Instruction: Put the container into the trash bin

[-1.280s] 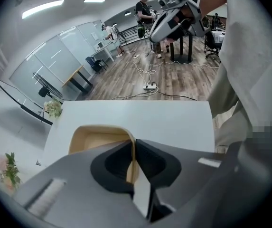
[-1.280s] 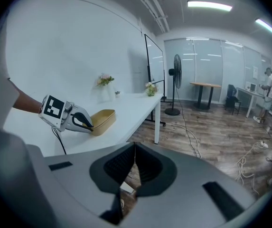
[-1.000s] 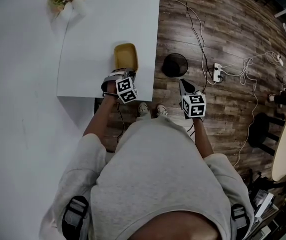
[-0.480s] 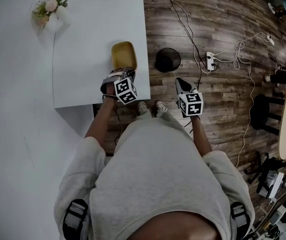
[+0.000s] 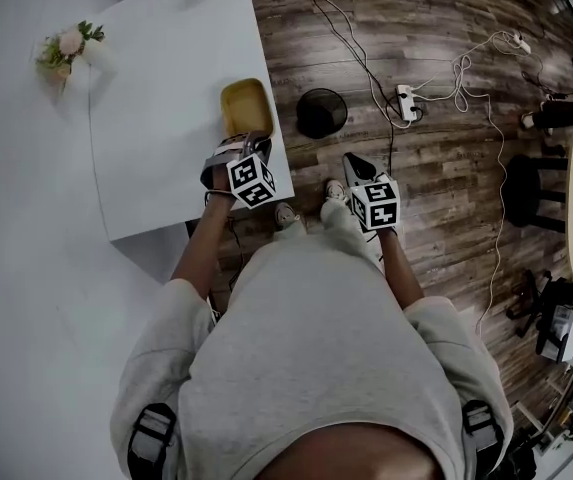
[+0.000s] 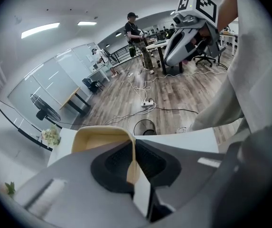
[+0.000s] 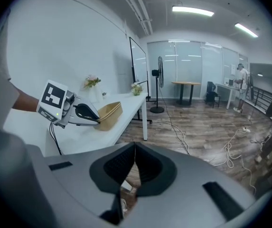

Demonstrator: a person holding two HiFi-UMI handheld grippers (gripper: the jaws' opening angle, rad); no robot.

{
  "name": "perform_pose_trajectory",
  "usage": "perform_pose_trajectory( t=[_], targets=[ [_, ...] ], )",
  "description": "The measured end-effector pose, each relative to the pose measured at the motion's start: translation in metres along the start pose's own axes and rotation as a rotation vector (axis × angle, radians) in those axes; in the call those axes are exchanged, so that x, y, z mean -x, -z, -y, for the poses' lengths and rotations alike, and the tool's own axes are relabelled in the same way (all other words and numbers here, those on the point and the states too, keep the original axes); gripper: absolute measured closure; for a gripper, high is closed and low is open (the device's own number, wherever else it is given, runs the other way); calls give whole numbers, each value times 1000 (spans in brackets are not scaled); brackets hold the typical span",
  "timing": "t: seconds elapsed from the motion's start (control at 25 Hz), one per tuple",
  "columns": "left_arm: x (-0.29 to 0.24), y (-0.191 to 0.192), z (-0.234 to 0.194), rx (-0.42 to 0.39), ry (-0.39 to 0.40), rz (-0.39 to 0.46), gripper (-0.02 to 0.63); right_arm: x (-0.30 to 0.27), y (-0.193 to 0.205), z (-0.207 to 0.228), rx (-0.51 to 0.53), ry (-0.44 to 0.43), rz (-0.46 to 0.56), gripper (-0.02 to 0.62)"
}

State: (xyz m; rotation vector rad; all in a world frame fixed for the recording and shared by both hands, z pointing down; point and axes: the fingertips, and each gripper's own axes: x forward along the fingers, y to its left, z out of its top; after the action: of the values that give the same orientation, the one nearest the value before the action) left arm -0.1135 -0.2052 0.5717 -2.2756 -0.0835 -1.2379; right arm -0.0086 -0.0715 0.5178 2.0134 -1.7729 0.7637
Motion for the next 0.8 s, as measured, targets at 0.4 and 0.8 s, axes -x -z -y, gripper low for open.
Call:
perform_pose_trajectory(
  t=[0.4, 0.8],
  targets=[
    [-25, -45, 1, -31, 11, -7, 571, 4, 7, 45, -17, -6, 6, 581],
    [-64, -106, -5, -12, 15, -60, 571, 0, 8, 123, -20, -71, -13, 580]
  ],
)
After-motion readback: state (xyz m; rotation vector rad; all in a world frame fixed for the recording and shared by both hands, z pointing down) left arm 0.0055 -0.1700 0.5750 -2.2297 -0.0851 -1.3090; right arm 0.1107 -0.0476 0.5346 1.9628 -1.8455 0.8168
